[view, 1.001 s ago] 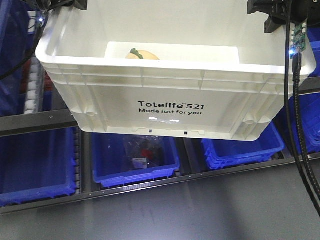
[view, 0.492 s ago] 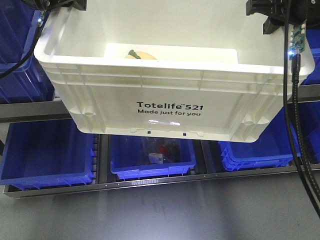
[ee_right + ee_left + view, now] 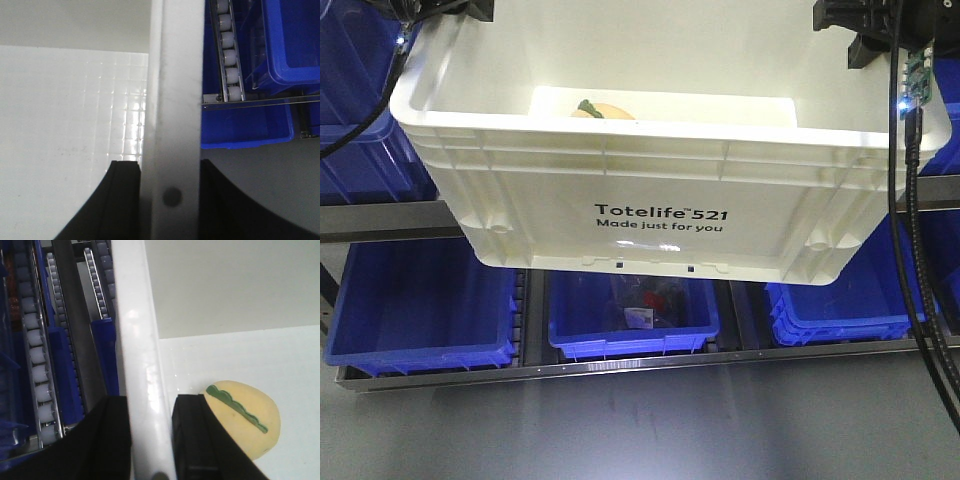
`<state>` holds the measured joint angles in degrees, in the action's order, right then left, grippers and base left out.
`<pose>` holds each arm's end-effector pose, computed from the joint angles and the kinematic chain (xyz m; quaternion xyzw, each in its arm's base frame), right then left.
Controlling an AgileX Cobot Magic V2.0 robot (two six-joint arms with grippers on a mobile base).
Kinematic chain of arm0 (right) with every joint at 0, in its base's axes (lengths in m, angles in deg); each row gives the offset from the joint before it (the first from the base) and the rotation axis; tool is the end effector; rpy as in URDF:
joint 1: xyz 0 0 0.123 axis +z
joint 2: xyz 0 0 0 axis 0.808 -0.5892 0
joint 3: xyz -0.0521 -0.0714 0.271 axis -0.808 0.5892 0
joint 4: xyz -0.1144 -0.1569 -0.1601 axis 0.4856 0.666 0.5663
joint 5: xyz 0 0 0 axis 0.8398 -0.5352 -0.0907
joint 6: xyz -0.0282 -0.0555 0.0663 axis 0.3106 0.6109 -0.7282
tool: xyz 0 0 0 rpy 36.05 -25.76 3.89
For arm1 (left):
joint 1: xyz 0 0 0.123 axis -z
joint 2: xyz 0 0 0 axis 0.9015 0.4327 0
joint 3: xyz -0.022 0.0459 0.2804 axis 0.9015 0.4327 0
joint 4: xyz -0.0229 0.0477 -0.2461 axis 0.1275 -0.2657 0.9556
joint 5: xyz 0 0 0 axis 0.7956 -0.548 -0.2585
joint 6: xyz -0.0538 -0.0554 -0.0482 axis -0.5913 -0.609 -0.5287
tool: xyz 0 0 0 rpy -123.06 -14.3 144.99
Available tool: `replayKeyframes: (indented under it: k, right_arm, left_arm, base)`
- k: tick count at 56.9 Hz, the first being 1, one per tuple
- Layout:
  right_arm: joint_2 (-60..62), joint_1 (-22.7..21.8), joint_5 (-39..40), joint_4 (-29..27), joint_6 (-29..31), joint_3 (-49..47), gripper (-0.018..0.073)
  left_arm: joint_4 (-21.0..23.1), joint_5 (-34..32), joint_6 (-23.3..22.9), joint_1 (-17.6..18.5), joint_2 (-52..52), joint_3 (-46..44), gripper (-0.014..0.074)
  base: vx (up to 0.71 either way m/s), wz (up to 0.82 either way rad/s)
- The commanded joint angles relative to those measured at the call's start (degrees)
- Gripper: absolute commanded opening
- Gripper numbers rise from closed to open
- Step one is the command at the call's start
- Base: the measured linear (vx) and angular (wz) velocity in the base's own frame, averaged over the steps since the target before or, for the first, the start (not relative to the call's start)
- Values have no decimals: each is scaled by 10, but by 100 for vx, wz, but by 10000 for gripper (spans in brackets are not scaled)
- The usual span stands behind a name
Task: Place moving items into box and shelve
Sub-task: 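Hold the tote steady with both grippers in front of the shelf rack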
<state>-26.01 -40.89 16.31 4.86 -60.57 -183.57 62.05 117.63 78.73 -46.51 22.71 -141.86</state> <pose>0.3290 0.0596 0.4077 0.0266 0.9443 -0.0109 0.3279 0.3531 -0.1147 0.4159 0.0571 0.9058 -0.1088 0.4054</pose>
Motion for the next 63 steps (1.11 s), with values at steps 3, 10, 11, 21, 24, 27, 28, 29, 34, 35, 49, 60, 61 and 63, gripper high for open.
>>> replayKeyframes:
  k: [3,10,11,21,24,27,28,29,34,35,49,60,61,63]
  right_arm:
    - [29,-13,35,84,5,-23,-5]
    - [29,-13,35,84,5,-23,-5]
    - [29,-13,35,84,5,-23,-5]
    - [29,-13,35,84,5,-23,-5]
    - [29,-13,35,84,5,-23,-5]
    - [29,-13,35,84,5,-23,-5]
    - [29,-13,35,84,5,-23,-5]
    - [29,-13,35,84,5,-23,-5]
    - [29,-13,35,84,5,-23,-5]
    - [29,-13,35,84,5,-23,-5]
    - [29,-13,34,84,5,-23,-5]
    - [29,-13,34,84,5,-23,-5]
    - [29,-13,34,84,5,-23,-5]
    - [29,-13,34,84,5,-23,-5]
  left_arm:
    - [-55,-74,6,-11,-40,-22,-1]
    - [-55,-74,6,-11,-40,-22,-1]
    - [-55,-74,6,-11,-40,-22,-1]
    - [-55,-74,6,-11,-40,-22,-1]
    - [-55,-74,6,-11,-40,-22,-1]
    - [-55,-74,6,-11,-40,-22,-1]
    - [-55,-74,6,-11,-40,-22,-1]
    - [-55,-74,6,-11,-40,-22,-1]
    - [-55,-74,6,-11,-40,-22,-1]
    - [-55,-74,6,-11,-40,-22,-1]
    - [-55,-74,6,-11,-40,-22,-1]
    - [-55,-74,6,-11,-40,-22,-1]
    - [-55,-74,6,-11,-40,-22,-1]
    - [-55,-74,6,-11,-40,-22,-1]
  base:
    - [2,7]
    - [1,4]
    - [0,0]
    - [0,-1]
    - [0,-1]
    - [0,0]
    - [0,0]
    - [0,0]
    - [0,0]
    - [0,0]
    - [0,0]
    - [0,0]
    - [0,0]
    - [0,0]
